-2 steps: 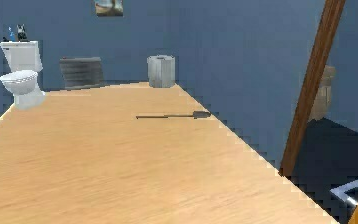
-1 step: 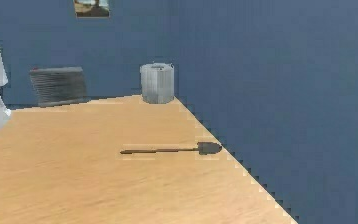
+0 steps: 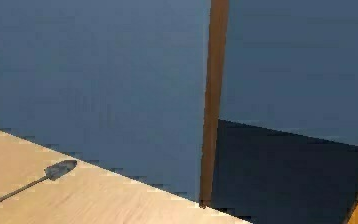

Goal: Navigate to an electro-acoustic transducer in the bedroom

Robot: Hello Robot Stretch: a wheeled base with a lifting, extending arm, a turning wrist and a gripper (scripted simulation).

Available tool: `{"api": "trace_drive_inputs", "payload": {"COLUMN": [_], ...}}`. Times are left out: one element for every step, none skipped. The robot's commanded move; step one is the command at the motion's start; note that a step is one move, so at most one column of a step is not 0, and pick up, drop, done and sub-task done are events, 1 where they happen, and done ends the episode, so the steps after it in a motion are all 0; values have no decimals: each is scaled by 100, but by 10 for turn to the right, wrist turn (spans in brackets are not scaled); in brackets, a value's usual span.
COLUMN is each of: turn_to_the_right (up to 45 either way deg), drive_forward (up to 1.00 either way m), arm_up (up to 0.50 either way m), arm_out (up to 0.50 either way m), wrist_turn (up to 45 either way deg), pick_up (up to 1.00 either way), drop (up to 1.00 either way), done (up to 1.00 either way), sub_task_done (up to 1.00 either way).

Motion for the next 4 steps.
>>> {"api": "trace_drive_inputs", "payload": {"turn_to_the_right": [180, 0, 90, 0], "drive_forward": [0, 25, 0, 80], "arm_up": [0, 0, 0, 0], "arm_out": [0, 0, 0, 0], "wrist_turn": [0, 0, 0, 0], "pick_up": [0, 0, 0, 0], "drop": [0, 0, 0, 0], "done": [0, 0, 0, 0], "sub_task_done": [0, 0, 0, 0]}}
